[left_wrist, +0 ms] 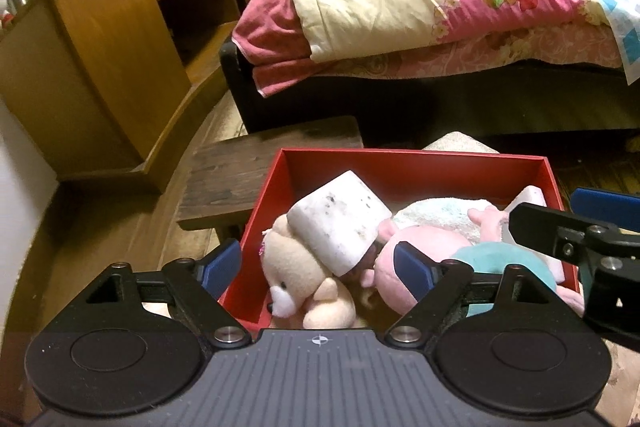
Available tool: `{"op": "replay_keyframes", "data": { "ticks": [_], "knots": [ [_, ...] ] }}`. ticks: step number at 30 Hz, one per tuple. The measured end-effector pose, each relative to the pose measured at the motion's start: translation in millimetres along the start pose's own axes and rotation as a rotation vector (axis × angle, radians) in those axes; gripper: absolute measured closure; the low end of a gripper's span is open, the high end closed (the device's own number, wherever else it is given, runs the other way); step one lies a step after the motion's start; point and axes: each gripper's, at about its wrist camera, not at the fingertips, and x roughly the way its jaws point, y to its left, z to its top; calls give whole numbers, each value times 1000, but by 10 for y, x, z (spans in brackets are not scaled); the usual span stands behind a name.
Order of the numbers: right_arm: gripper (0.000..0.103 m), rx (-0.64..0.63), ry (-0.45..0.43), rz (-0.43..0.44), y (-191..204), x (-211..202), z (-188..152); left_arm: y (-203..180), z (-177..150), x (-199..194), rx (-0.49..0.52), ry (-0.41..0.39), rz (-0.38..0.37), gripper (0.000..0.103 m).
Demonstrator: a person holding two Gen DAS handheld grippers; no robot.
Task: Organize soft objects
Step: 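Lower the pig and sponge block into the red box and open both tools, then grasp the striped knitted sock with the left tool while the right tool reaches the purple cloth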
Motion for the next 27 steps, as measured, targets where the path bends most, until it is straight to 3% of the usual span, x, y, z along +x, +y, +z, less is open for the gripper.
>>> {"op": "replay_keyframes", "data": {
  "ticks": [15,27],
  "knots": [
    [76,3,-17,52,73,-304,-57,4,-122,-425,9,-39,18,21],
    [76,8,5,72,114,-442,-228,31,-316,-550,21,-30,23,20]
  ]
}}
